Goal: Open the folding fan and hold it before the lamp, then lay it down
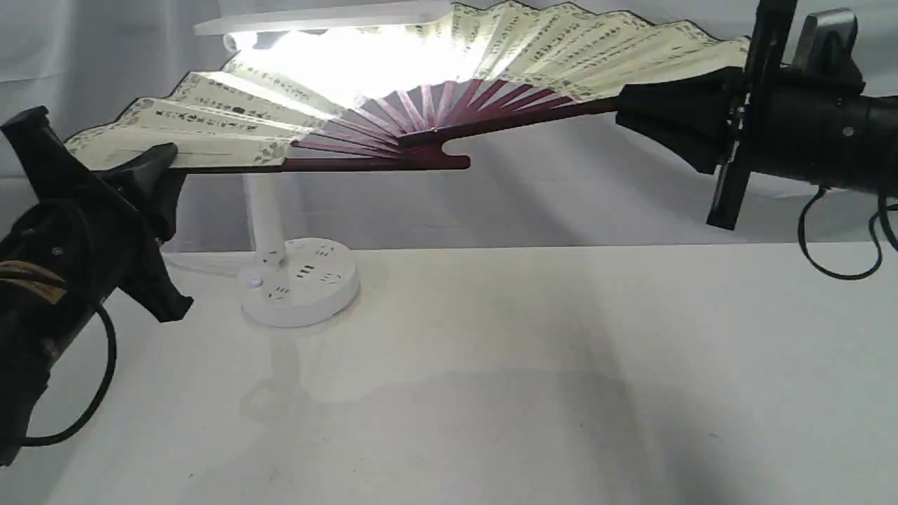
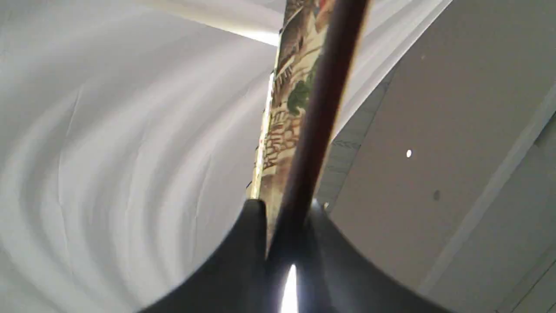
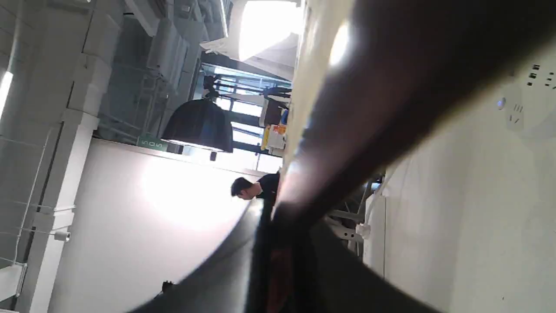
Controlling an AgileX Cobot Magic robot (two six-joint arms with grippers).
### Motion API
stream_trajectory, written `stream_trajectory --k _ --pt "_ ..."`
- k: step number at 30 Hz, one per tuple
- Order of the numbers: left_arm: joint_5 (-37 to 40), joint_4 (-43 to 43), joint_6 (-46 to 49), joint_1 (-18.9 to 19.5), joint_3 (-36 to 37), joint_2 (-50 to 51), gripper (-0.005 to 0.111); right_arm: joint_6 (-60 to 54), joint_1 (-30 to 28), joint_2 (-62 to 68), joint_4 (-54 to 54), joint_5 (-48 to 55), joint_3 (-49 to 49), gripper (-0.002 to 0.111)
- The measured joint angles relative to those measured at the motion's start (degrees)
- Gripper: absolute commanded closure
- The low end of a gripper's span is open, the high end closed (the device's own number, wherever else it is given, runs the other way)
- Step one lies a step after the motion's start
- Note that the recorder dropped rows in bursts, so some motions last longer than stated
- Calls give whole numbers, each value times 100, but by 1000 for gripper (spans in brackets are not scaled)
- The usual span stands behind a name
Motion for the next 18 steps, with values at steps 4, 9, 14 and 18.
stream_trajectory --k 4,9,14,18 --pt "0 0 0 0 0 0 107 0 0 0 0 0 0 108" --pt "276 0 0 0 0 0 107 0 0 0 -60 -106 0 108" --pt "463 14 0 0 91 -9 107 11 0 34 -302 -193 0 108" --pt "763 48 -21 0 197 -9 107 11 0 34 -535 -244 0 108"
